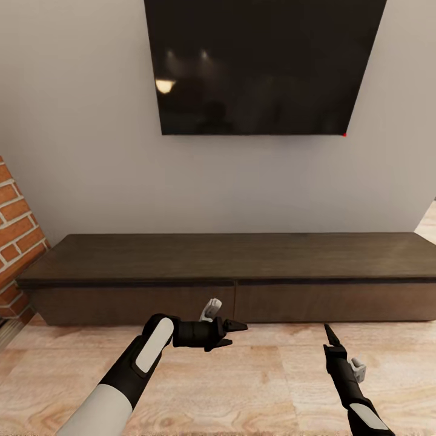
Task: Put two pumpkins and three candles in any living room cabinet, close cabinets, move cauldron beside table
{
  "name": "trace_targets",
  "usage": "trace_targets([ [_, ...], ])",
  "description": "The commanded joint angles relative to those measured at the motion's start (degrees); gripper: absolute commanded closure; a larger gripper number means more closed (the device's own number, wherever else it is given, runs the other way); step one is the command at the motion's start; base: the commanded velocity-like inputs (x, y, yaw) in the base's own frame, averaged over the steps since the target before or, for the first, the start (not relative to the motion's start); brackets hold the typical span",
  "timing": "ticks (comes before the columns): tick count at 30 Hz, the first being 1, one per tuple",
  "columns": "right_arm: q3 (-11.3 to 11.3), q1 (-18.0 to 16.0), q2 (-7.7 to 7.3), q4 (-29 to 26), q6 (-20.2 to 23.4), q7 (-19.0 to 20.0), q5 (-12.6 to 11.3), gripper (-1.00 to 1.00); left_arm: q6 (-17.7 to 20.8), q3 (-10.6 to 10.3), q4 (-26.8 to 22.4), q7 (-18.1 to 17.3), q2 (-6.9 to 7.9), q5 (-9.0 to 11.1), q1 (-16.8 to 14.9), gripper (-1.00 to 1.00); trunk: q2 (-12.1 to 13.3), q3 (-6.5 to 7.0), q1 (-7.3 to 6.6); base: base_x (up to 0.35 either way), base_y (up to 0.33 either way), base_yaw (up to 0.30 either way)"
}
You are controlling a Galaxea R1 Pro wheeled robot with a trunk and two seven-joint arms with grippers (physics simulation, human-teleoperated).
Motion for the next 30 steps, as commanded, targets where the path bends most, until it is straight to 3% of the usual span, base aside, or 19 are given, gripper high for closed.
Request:
trace_targets([
  [1,0.13,-0.04,-0.02,0.07,0.18,0.23,-0.49,-1.0,0.12,0.05,0.01,-0.54,-0.01,-0.5,-0.05,-1.0,-0.44,-0.23,0.21,0.0,0.0,0.0],
  [17,0.12,-0.03,-0.01,0.07,0.18,0.17,-0.49,-1.0,0.12,0.03,0.01,-0.54,-0.01,-0.54,-0.05,-1.0,-6.77,-3.12,3.68,0.0,0.0,0.0],
  [26,0.09,-0.03,-0.01,0.07,0.18,0.15,-0.49,-1.0,0.12,0.05,0.01,-0.54,-0.01,-0.49,-0.05,-1.0,-6.89,-5.11,3.92,0.0,0.0,0.0],
  [30,0.08,-0.03,-0.01,0.07,0.18,0.1,-0.49,-1.0,0.12,0.05,0.01,-0.54,-0.01,-0.49,-0.06,-1.0,-6.89,-5.11,3.92,0.0,0.0,0.0],
])
